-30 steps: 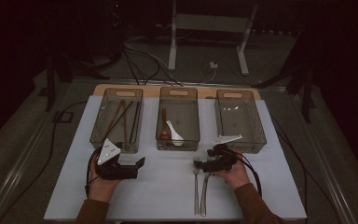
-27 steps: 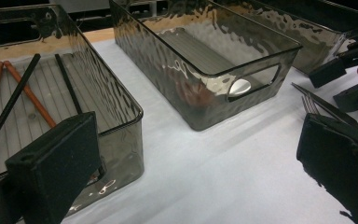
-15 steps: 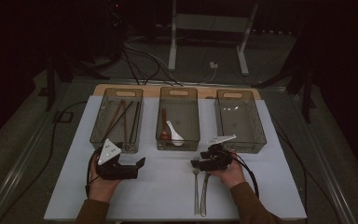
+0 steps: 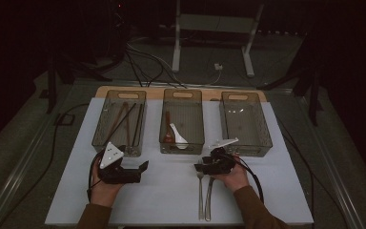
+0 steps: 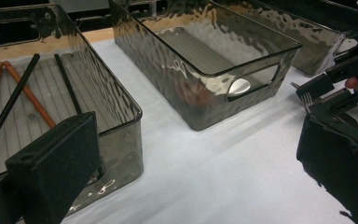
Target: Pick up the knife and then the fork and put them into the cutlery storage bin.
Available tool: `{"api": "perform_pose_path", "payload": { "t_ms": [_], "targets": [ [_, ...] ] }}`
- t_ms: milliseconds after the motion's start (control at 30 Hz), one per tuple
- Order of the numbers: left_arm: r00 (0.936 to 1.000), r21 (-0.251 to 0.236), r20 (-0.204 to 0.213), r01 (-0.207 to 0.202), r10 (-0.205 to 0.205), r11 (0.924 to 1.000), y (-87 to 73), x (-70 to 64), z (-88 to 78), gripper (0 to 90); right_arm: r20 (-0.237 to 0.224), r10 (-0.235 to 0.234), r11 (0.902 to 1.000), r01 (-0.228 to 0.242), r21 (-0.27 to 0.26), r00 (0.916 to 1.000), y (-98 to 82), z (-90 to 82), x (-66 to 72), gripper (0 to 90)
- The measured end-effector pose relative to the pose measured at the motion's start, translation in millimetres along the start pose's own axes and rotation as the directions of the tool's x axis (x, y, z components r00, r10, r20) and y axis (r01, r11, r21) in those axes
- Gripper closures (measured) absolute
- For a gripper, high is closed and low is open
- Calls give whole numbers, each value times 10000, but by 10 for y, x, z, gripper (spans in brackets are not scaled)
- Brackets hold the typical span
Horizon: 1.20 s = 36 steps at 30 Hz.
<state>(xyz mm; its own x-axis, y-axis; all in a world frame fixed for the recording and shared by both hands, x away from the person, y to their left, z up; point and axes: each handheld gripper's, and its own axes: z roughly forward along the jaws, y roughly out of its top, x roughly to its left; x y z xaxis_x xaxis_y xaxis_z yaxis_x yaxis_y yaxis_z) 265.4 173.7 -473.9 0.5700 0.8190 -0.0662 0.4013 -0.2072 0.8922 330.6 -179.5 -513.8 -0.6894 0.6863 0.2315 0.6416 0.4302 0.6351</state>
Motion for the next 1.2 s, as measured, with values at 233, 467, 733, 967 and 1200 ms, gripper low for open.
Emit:
{"api": "perform_pose_path", "payload": {
  "t_ms": [233,467,733,967,1200],
  "targets": [
    [10000,7,-11,-13,13,10000,2,-3,-4,6,-142,22,9998,-20,196,9999,-16,29,-1,584],
    [10000,10,-1,-13,13,10000,2,-5,-2,6,-172,43,9996,-38,267,9998,-32,31,-9,640],
    [10000,37,-10,-30,30,10000,1,-12,3,6,-184,51,9996,-46,267,9998,-35,30,3,691],
    [10000,55,-14,-50,50,10000,1,-13,5,6,-259,61,9997,-55,223,9996,-35,34,14,724],
    [10000,63,-16,-54,54,10000,1,-14,5,6,-451,-29,9999,36,154,9990,-31,51,49,797]
  ]
}}
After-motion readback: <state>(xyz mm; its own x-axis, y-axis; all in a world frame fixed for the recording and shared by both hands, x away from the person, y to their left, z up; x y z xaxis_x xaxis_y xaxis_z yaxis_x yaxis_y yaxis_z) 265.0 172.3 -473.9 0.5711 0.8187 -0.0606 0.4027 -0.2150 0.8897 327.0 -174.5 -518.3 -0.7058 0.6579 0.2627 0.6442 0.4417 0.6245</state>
